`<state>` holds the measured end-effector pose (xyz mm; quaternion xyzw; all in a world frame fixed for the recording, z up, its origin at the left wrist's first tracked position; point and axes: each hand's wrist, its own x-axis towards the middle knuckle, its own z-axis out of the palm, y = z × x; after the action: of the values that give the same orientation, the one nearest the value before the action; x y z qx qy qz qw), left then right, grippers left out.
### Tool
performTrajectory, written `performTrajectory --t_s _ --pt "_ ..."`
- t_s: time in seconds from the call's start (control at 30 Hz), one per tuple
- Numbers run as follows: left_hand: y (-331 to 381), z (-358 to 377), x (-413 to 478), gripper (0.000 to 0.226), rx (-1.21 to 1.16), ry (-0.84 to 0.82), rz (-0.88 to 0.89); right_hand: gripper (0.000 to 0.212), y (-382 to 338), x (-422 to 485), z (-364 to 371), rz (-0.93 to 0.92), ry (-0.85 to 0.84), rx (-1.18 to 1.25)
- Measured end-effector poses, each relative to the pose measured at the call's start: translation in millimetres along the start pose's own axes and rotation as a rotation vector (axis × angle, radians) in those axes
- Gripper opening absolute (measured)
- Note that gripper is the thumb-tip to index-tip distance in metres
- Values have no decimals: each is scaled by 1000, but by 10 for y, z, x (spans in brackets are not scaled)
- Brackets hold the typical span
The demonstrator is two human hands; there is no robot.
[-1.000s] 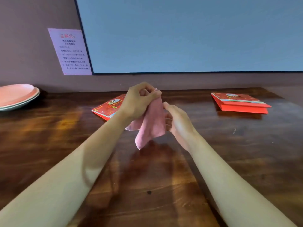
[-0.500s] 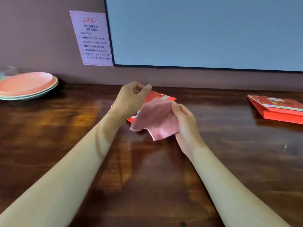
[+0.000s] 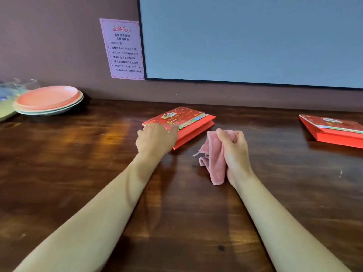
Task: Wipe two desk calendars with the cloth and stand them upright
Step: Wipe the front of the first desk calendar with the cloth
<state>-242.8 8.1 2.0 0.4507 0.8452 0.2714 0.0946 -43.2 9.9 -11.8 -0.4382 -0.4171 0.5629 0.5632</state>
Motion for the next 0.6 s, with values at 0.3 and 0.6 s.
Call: performTrajectory --t_s 0.3,0.6 --pt "-142 169 75 73 -175 -35 -175 21 98 54 -1 -168 34 -284" --pt "-361 25 95 26 -887 -46 -133 29 55 -4 46 -185 91 -268"
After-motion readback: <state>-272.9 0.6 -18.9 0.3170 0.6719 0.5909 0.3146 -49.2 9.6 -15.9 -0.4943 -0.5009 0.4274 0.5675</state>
